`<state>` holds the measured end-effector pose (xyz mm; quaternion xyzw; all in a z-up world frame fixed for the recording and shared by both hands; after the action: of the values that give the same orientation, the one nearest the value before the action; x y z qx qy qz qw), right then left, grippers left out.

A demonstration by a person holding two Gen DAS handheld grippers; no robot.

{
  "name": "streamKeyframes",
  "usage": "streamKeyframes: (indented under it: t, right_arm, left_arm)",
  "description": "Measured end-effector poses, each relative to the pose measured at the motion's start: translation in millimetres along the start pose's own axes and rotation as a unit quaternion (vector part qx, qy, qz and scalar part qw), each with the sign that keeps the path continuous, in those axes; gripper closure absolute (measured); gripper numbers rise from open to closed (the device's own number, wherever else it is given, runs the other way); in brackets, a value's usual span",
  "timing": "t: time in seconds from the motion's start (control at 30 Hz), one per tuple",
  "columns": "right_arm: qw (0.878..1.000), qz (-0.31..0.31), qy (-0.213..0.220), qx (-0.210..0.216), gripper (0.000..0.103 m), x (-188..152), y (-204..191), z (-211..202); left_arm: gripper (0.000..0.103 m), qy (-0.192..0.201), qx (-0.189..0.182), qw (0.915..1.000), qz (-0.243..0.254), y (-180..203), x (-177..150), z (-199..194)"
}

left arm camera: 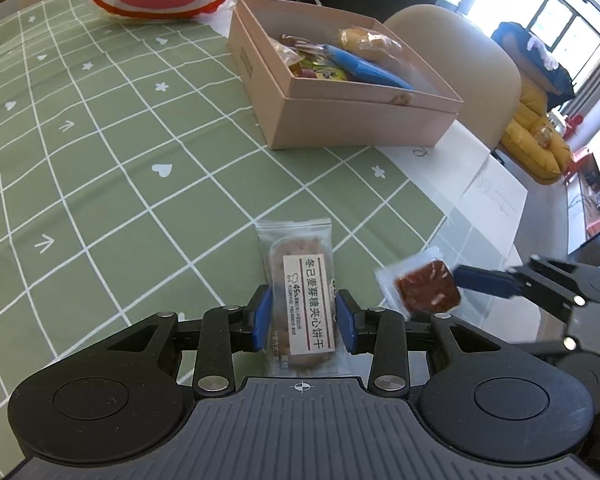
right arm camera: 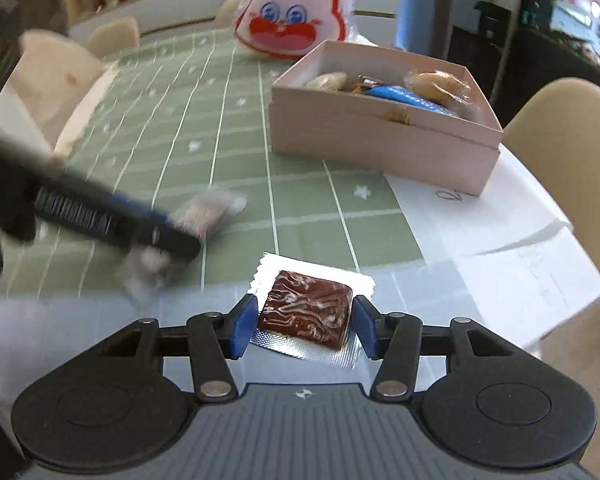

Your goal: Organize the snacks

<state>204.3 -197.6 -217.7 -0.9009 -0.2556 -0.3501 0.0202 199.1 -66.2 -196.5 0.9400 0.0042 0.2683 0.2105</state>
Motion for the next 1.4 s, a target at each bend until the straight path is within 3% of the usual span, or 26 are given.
streamKeyframes:
  t: [0.1,0.33,0.47,0.63,0.73,0.87,1.2,1.4]
  right_arm:
    - [1.0,-0.006,-0.006,-0.024,0.041,-9.3,9.8,-7.0]
    - [0.993,0.011,-0.012,-0.12,0.04,-25.3,48.1,-19.5]
    - [0.992,0.09,-0.016,-0.088,0.04,-18.9,58.7,-25.1]
    - [0.981,0.178,-0.049,-0.054,0.043,-5.9,57.3,-4.3]
    - [0.986,0.151,-0.041,-0.065,0.052,0.8,43.6,4.1]
    - [0.995,0.095,-0.026,-0.033,0.059,4.8,18.4,1.5]
    - [0.998,0.026,-0.019,-0.045,0.058,-10.8,17.9,-16.4]
    - [0.998,0.05,-0.009,-0.046,0.057,-9.8,29.6,-21.7]
  left_arm:
    - [0.063,-0.001,0.0,1.0,0.003,0.3,0.1,0.1]
    - [0.063,0.001,0.008,0.9998,0.016,3.6,-1.6,1.1]
    - [0.063,0.003,0.018,0.9994,0.031,6.8,-3.5,1.8]
    - [0.063,0.004,0.02,0.9992,0.036,7.1,-4.0,2.0]
    - [0.063,0.004,0.015,0.9994,0.032,5.5,-3.8,1.3]
    - [0.063,0.004,0.015,0.9994,0.032,6.3,-3.9,1.3]
    - [0.063,0.007,0.015,0.9992,0.036,6.0,-4.8,0.6]
    - [0.062,0.008,0.02,0.9988,0.044,7.5,-5.5,0.8]
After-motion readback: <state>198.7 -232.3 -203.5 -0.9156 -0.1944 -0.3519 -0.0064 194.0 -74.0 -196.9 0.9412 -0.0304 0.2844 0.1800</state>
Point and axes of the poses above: each gripper's, at about its wrist camera, not at the fingertips, and z roughly the way its jaws point, y to its right, x to its top, the point moved 5 cm from there along z, roughly the way its jaws point, and after that the axes turned 11 degrees about -x, right-handed, at the moved point
